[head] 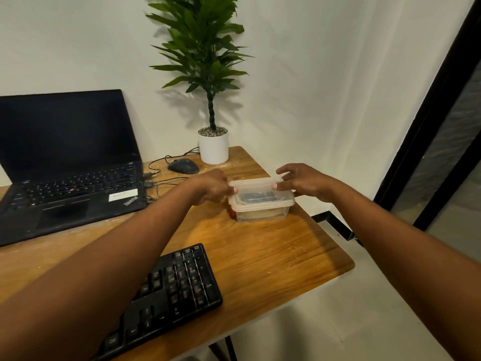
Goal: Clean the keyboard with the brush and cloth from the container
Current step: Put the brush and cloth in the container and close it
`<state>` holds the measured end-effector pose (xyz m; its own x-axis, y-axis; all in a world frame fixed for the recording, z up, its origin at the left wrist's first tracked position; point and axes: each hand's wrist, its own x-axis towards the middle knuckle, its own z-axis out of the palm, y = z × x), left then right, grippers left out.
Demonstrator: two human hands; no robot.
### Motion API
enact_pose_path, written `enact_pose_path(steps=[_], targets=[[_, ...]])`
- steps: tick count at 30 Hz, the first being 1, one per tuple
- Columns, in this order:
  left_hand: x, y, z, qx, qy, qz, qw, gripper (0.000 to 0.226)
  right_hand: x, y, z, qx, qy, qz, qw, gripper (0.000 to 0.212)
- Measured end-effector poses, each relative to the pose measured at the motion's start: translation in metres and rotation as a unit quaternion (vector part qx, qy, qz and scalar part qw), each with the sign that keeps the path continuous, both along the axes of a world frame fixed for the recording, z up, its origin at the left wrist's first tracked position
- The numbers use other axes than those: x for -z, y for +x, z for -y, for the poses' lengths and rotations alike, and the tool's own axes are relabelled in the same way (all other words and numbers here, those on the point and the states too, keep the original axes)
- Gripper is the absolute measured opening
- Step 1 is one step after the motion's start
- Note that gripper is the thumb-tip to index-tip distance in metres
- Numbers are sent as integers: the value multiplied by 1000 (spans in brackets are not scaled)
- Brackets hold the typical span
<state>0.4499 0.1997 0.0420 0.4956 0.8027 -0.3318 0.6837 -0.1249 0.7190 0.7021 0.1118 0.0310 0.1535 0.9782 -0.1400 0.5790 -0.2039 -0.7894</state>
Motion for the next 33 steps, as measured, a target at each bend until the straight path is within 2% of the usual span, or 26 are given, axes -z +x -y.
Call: enact_pose_path(steps=[2,4,8,12,16,18,20,24,30,33], targets=[[8,-3,-5,-21,-38,28,999,34,4,1,-1,13,-10,-9,1000,62],[11,-4,-7,-44,-74,62,994,26,8,0,-3,20,-14,-17,1000,60],[11,-7,-5,-76,-124,91,985,26,10,1,-3,30,-34,-45,998,58],[9,-3,-5,-96,-117,81,985,29,11,3,-3,40,-58,-45,997,53],[-1,7,1,-133,-26,49,990,34,3,-3,-1,43,-69,-35,996,51],[-8,14,7,-128,60,-29,990,34,-1,-6,0,50,-77,-34,995,50],[-14,21,14,-113,147,-101,977,38,-4,-8,0,55,-82,-29,995,47],[-13,35,20,-62,258,-147,953,39,-7,-11,0,64,-87,-21,994,44],[-11,37,19,-32,284,-156,945,40,-16,-21,1,118,-149,-14,982,32],[-11,36,17,-42,286,-149,946,40,-15,-23,-8,139,-144,33,979,41]])
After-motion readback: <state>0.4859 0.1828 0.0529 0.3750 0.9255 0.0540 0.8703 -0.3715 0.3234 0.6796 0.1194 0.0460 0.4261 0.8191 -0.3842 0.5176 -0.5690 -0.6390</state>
